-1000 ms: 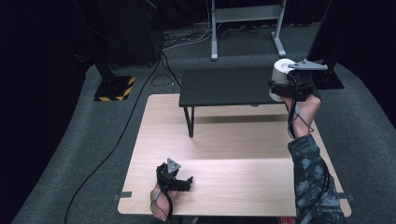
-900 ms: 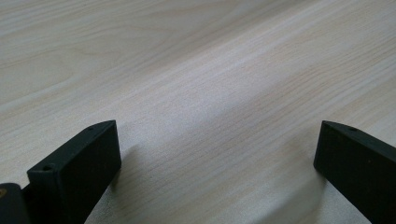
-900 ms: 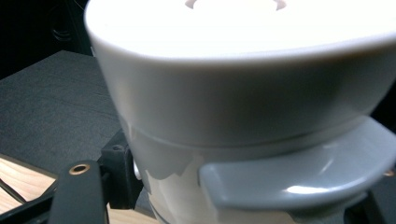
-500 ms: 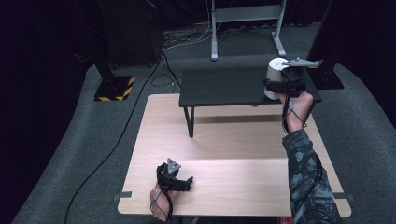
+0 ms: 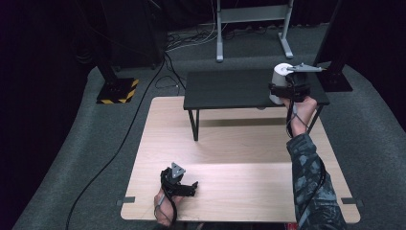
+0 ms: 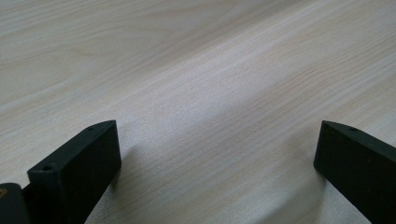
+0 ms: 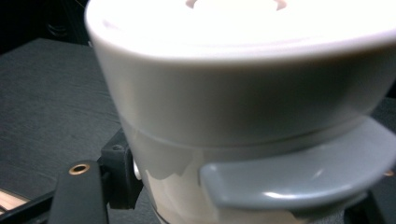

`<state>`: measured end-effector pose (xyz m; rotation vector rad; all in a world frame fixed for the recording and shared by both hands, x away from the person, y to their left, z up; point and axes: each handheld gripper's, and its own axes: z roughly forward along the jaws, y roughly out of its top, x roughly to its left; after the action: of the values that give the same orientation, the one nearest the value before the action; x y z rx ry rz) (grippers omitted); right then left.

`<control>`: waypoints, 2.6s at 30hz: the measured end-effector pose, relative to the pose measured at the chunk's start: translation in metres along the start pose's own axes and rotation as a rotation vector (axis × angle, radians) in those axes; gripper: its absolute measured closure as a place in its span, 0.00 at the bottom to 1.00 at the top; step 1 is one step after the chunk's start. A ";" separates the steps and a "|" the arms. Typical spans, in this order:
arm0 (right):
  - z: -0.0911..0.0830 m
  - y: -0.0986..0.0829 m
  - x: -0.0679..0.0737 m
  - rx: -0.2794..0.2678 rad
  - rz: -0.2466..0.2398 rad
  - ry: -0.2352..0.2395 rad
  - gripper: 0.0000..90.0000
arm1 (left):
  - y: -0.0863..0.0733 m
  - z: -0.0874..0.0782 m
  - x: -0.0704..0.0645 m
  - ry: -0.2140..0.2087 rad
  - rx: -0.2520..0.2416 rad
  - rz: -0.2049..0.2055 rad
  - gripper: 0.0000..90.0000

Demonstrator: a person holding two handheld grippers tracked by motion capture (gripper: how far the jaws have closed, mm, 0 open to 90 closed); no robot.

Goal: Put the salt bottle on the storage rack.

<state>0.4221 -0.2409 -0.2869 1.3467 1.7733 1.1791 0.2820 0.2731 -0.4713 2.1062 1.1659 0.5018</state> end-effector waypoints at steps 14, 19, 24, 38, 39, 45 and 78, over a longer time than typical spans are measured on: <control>0.001 -0.007 -0.003 -0.027 0.014 0.009 0.31 | 0.000 0.000 0.000 0.000 0.000 0.001 0.00; 0.001 -0.007 -0.004 -0.025 0.011 0.013 0.31 | 0.000 0.000 0.000 0.001 0.000 0.000 0.00; 0.001 -0.006 -0.006 -0.021 0.008 0.020 0.30 | 0.000 0.000 0.000 0.001 0.000 -0.001 0.00; -0.016 -0.026 -0.005 -0.012 -0.007 0.007 0.00 | 0.000 0.000 0.000 0.001 0.000 -0.001 0.00; -0.026 -0.035 -0.008 -0.017 -0.008 0.013 0.00 | 0.000 0.000 0.000 0.001 0.000 -0.001 0.00; -0.047 -0.059 -0.012 -0.004 -0.015 0.012 0.00 | 0.000 0.000 0.000 0.001 0.000 0.000 0.00; -0.086 -0.257 -0.027 0.232 0.128 0.100 0.00 | 0.000 0.000 -0.001 0.002 0.001 -0.002 0.00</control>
<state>0.2508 -0.3134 -0.4859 1.5800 1.9684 1.1530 0.2820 0.2720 -0.4712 2.1054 1.1699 0.5023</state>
